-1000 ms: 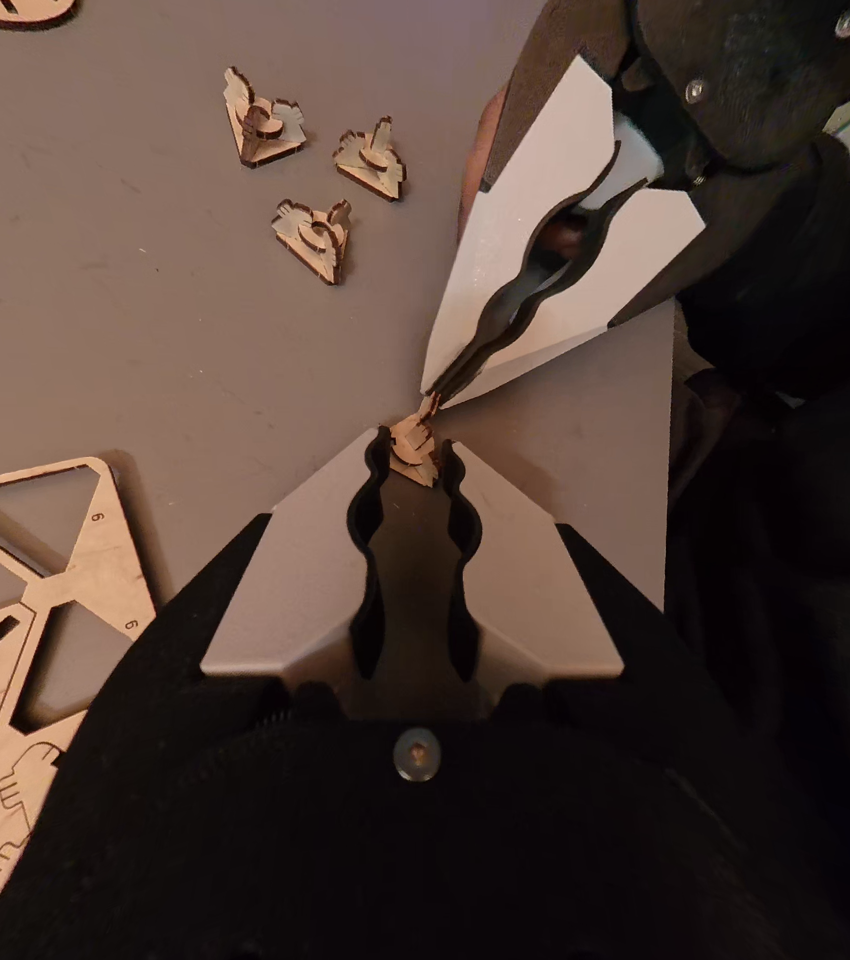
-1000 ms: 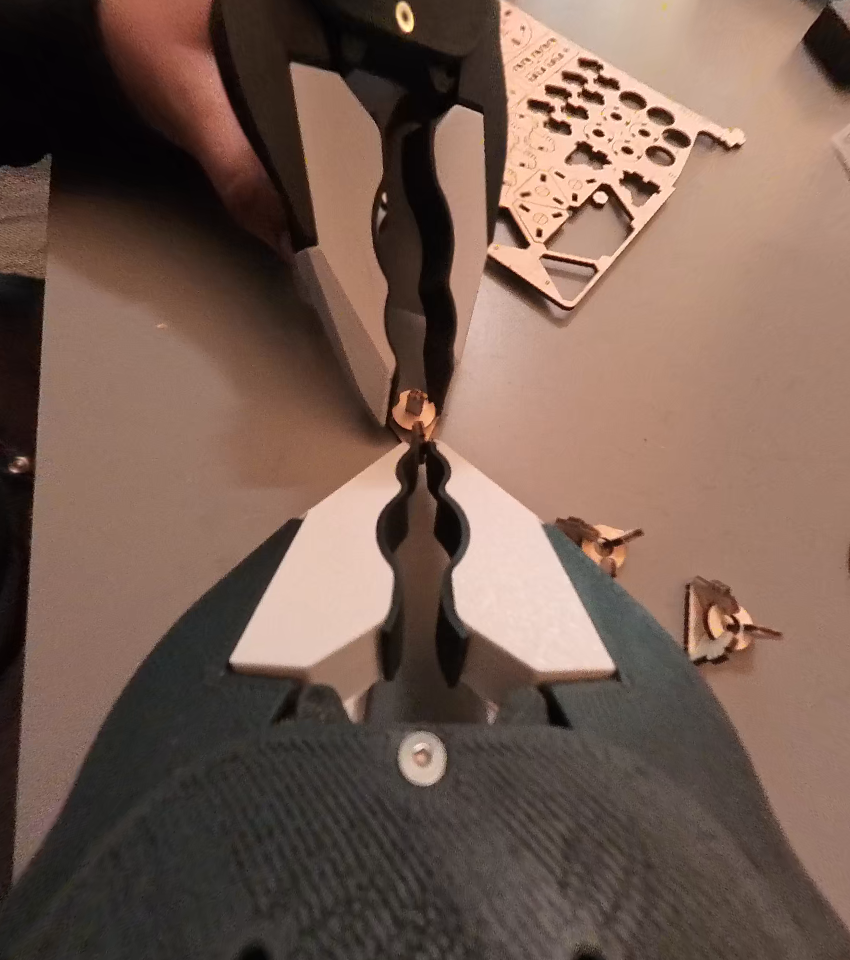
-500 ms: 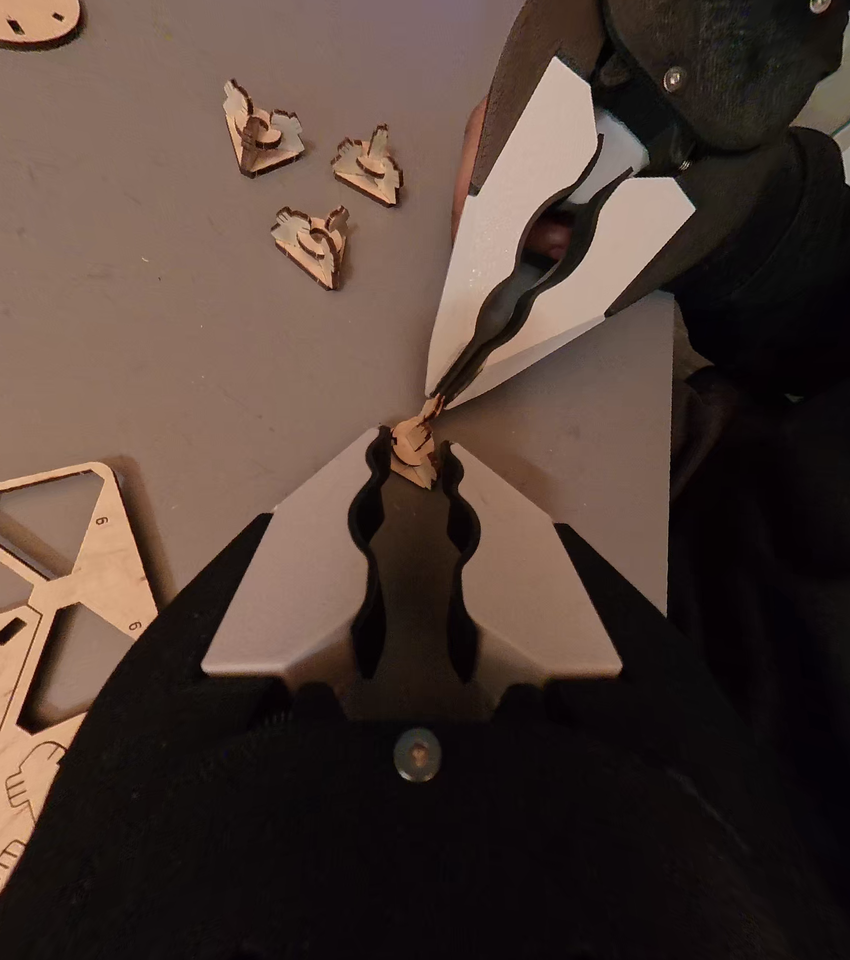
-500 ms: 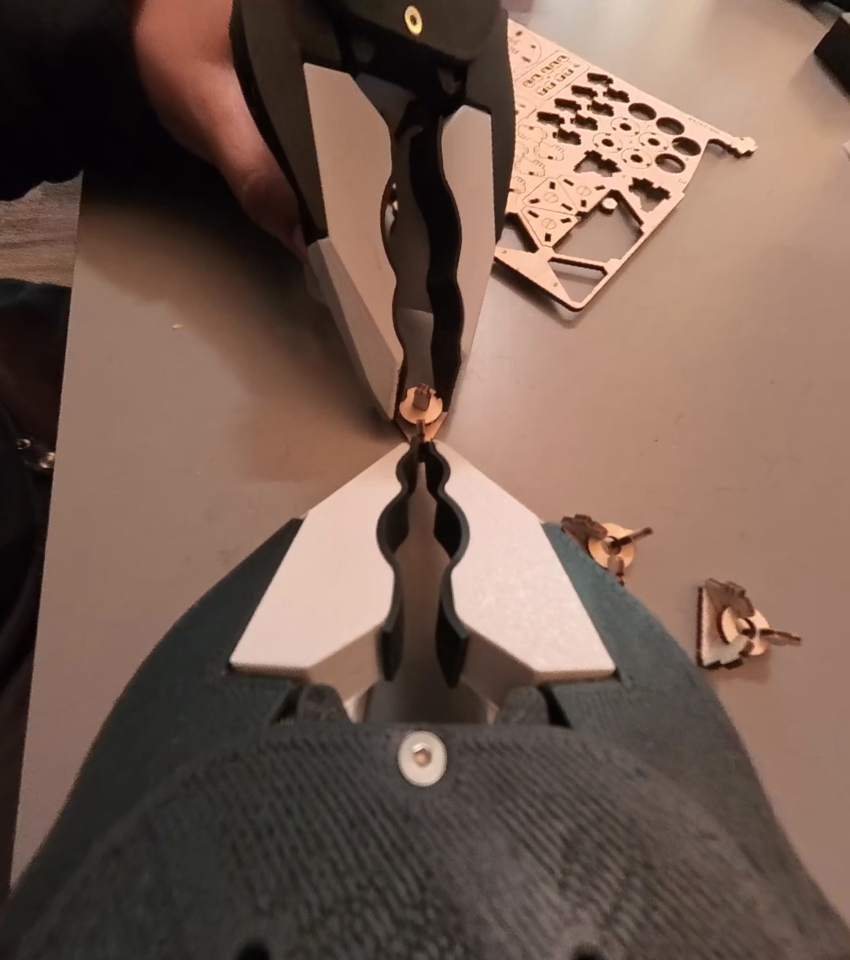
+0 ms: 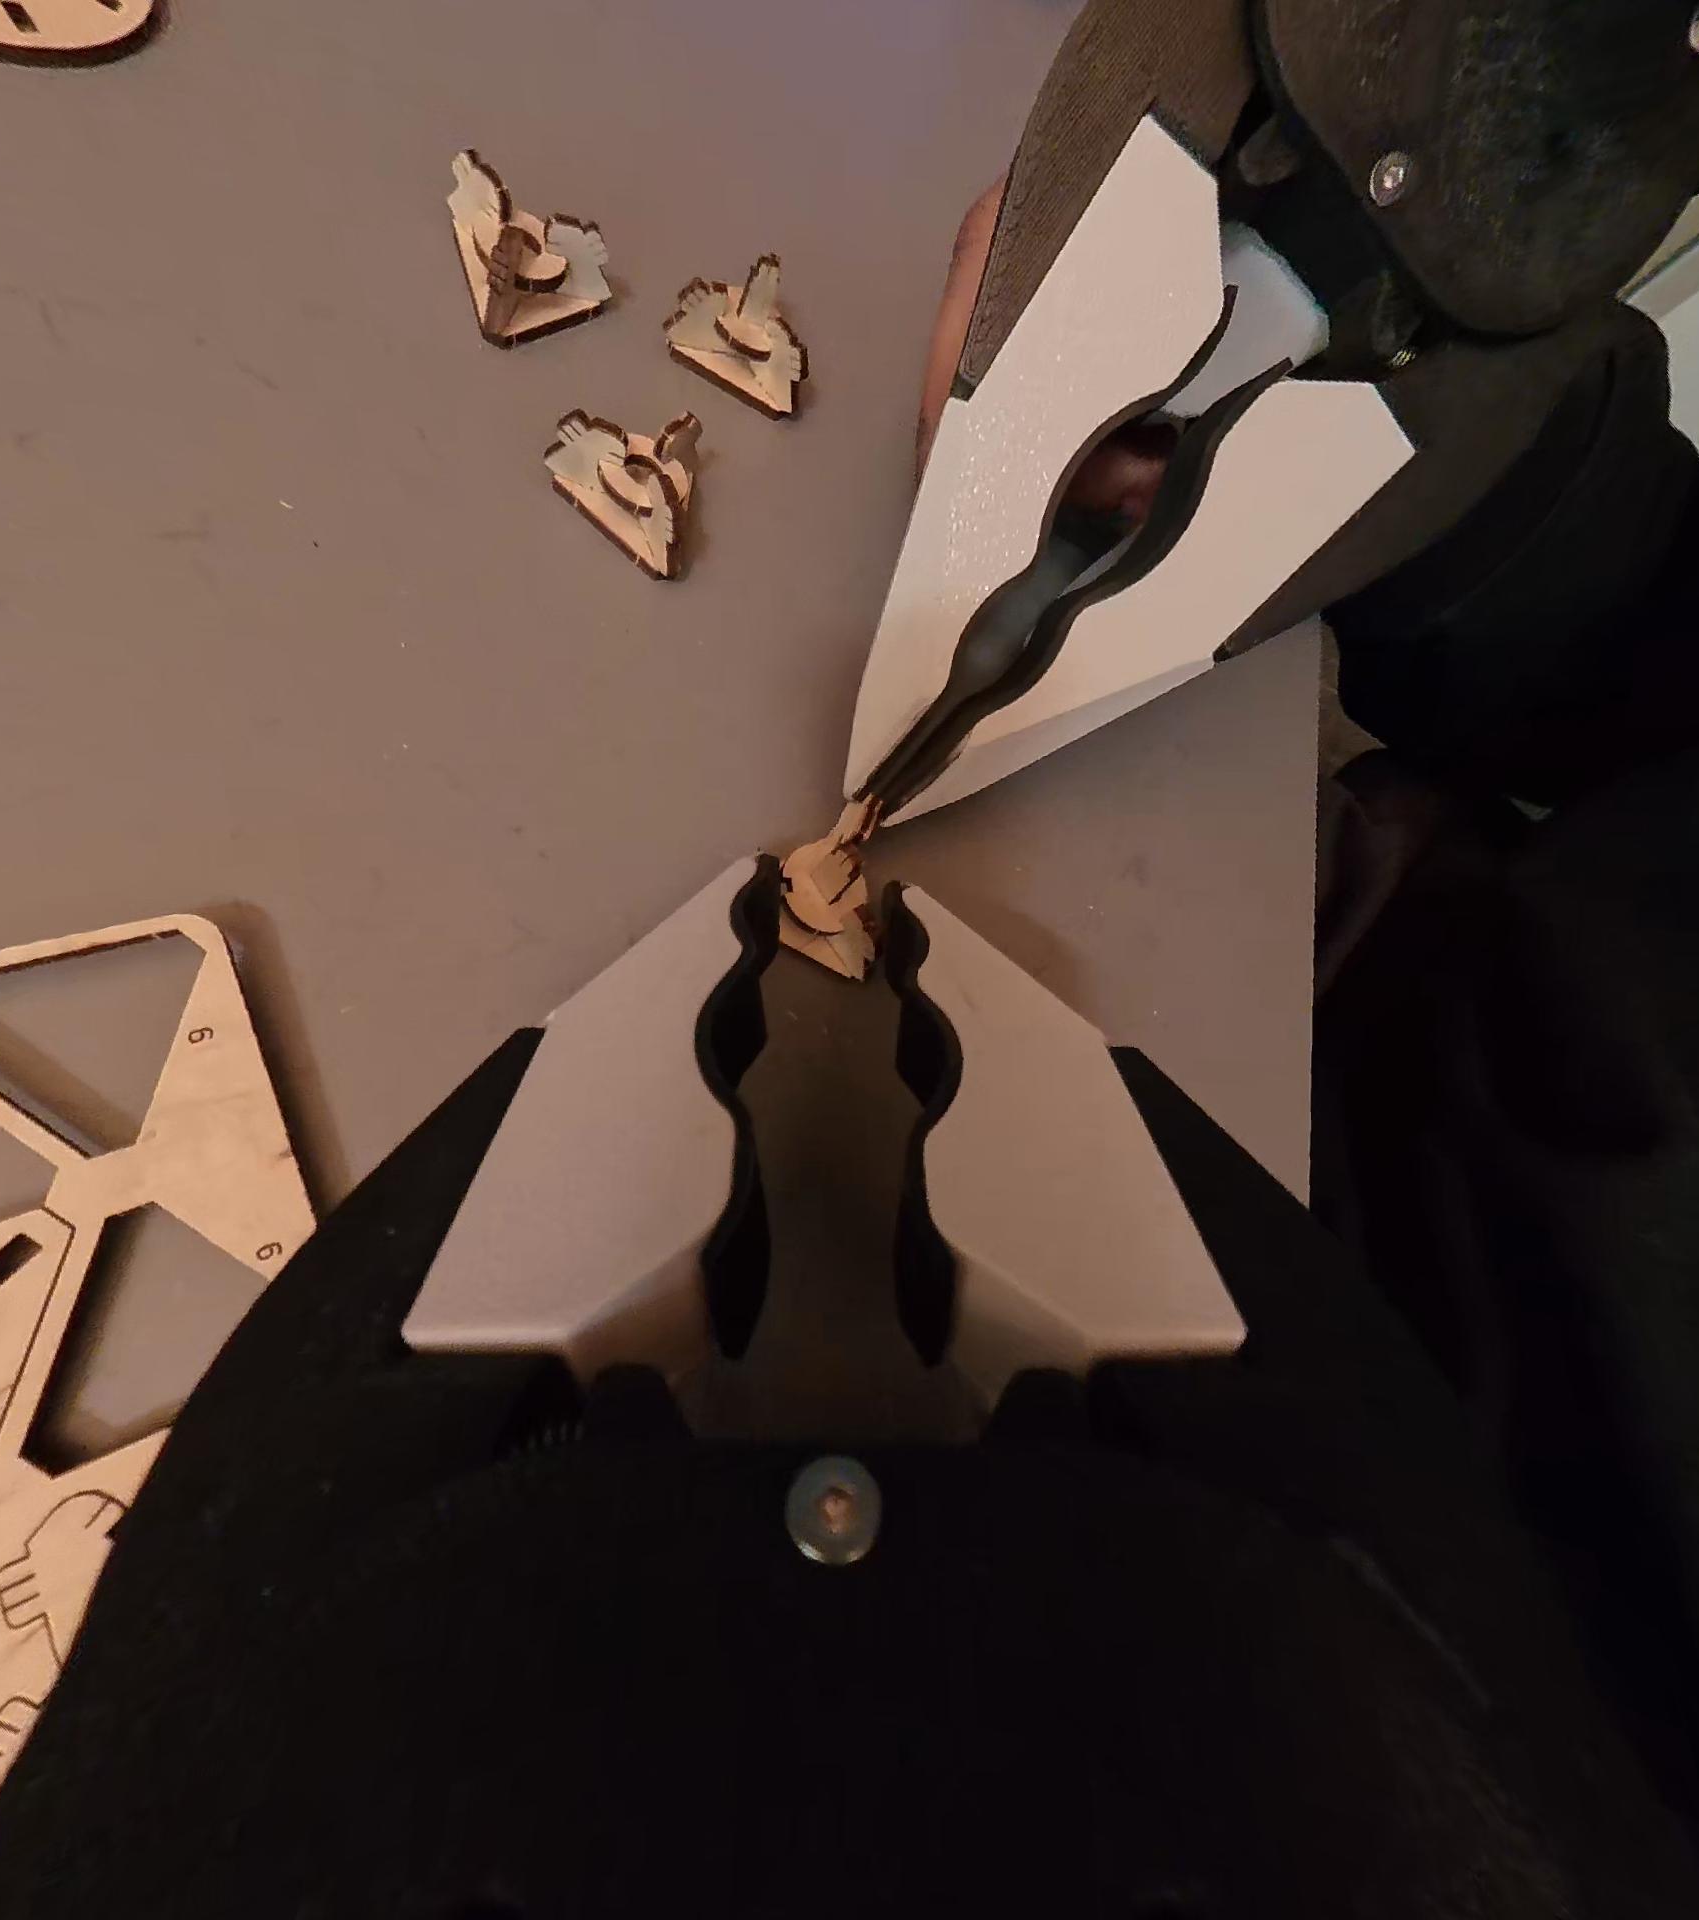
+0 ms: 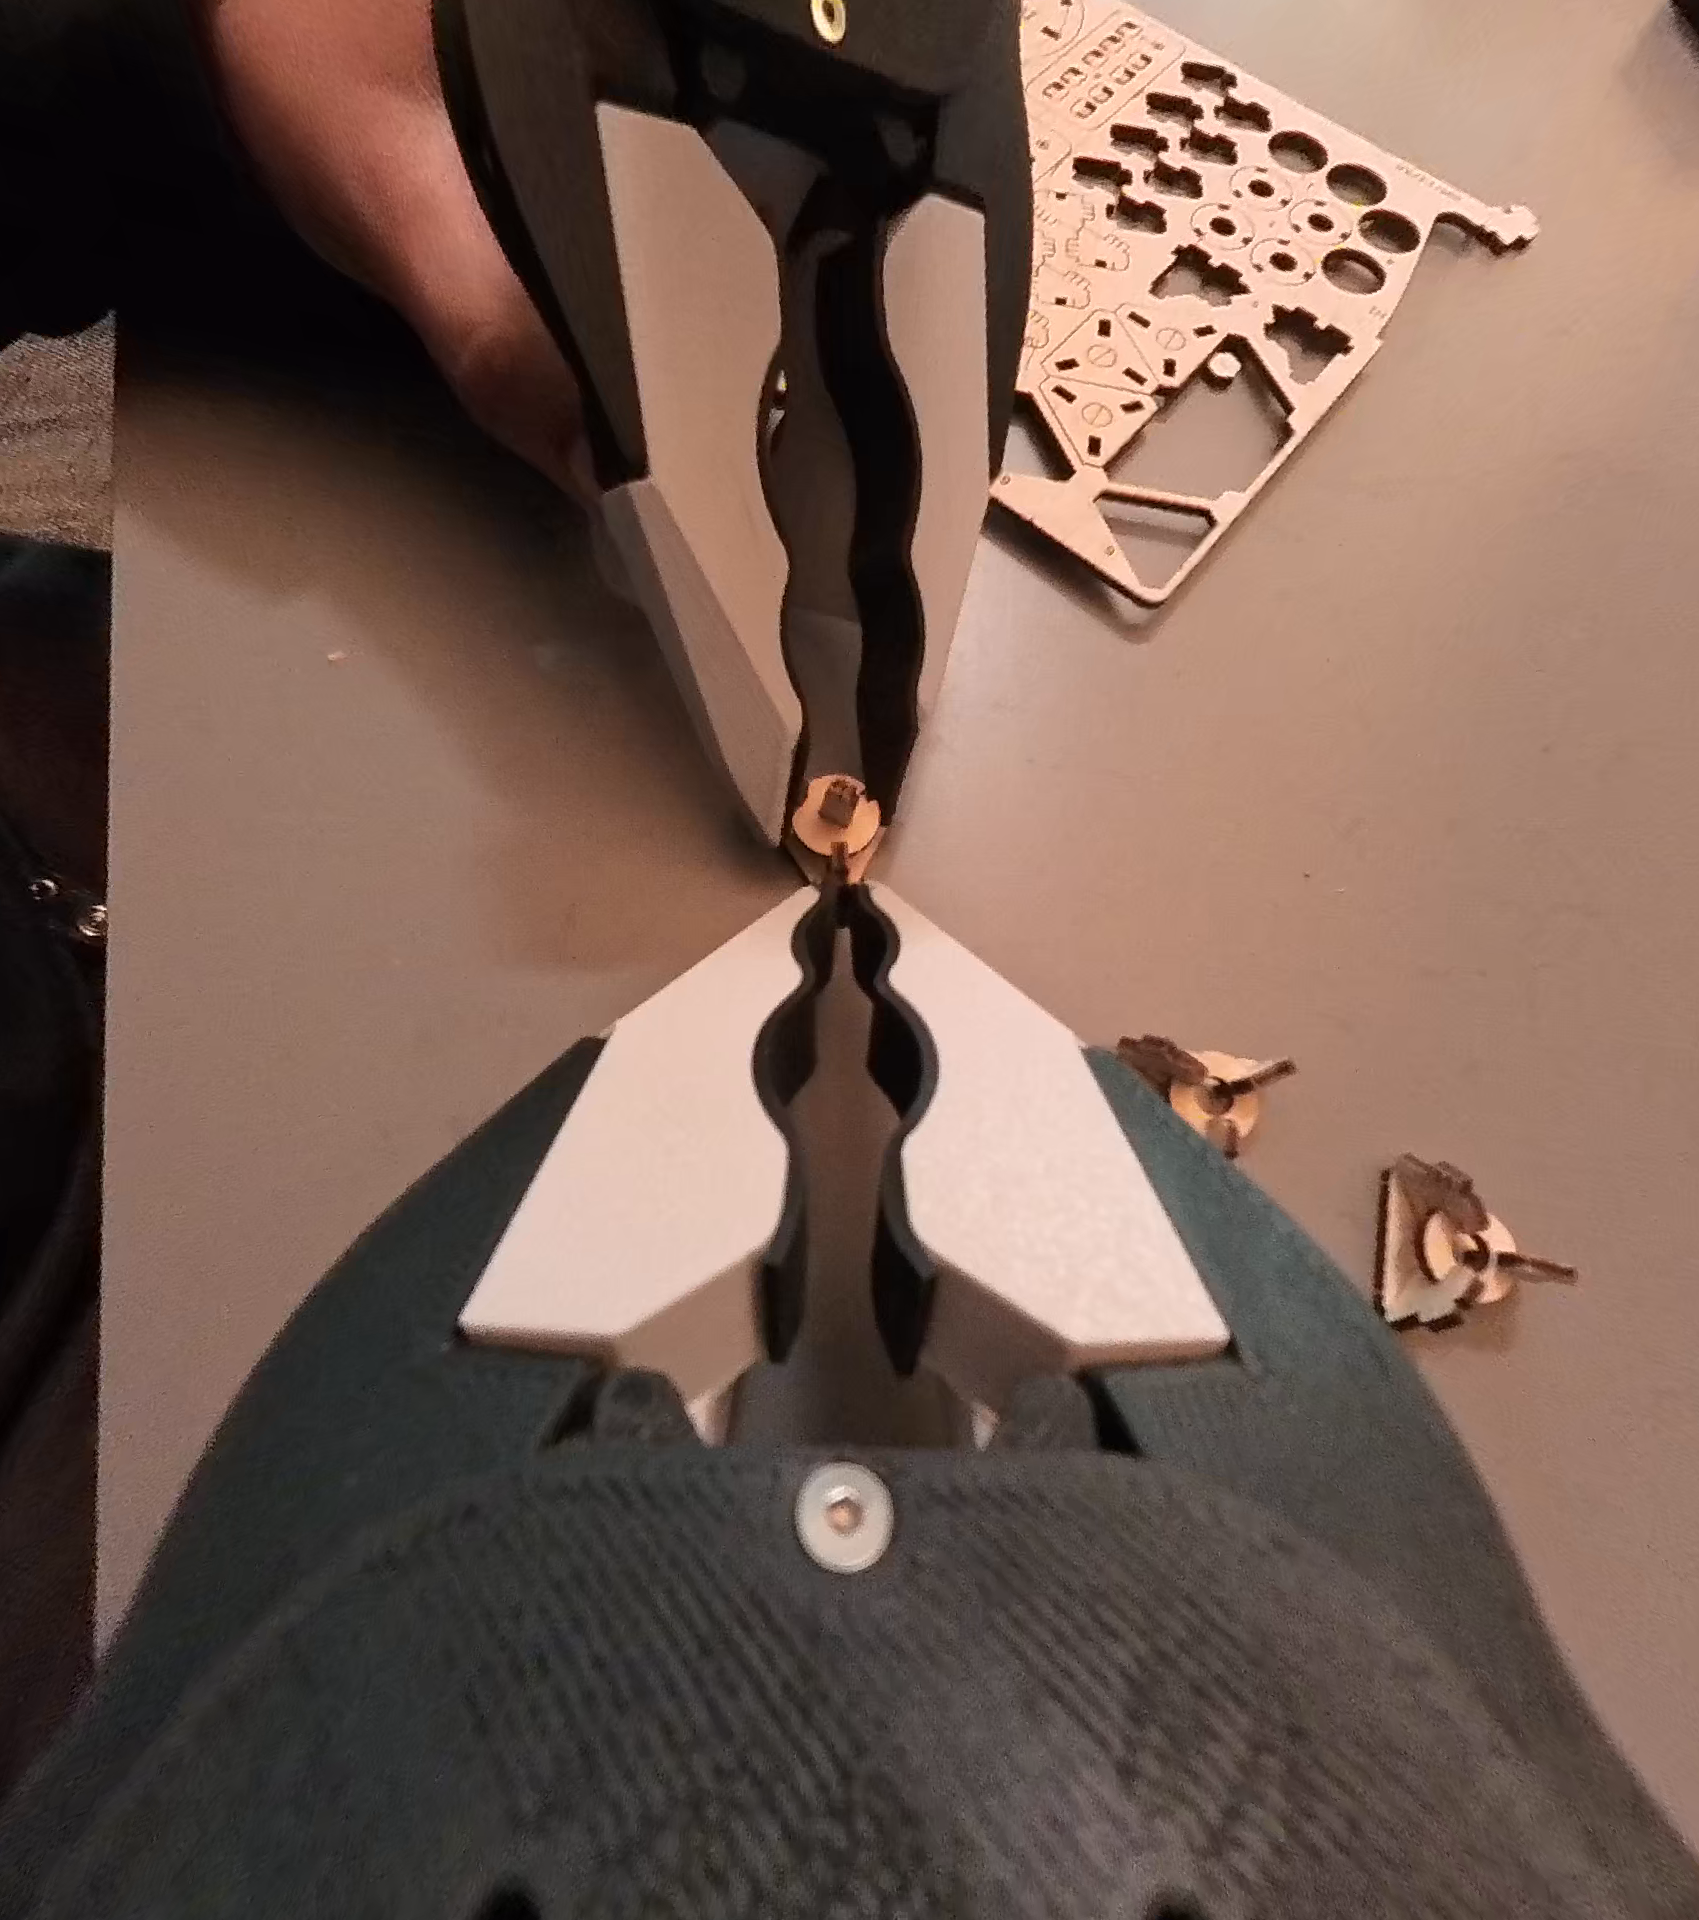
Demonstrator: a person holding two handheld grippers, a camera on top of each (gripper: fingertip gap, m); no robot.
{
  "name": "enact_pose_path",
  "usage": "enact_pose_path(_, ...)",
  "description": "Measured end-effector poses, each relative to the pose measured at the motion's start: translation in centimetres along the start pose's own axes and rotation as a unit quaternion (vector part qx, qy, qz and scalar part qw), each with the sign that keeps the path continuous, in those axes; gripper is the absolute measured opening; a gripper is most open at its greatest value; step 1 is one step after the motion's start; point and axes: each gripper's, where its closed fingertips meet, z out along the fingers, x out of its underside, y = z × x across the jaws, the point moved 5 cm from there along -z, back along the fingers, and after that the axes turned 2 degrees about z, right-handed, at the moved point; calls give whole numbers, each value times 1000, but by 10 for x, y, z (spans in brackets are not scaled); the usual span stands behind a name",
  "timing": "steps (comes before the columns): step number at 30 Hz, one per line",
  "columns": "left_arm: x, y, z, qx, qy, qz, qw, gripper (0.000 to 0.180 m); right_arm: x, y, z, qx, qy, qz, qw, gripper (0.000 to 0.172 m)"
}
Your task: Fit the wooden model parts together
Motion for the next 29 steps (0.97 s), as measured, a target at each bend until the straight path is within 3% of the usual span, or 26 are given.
enact_pose_path(23, 0, 2, -2, 17, -8, -23, 1000, 18, -1, -7, 3, -62, 1, 137, 989, 1)
enact_pose_path(29, -1, 2, -3, 26, -12, -29, 999, 19, -2, -6, 3, -51, 11, 120, 991, 1)
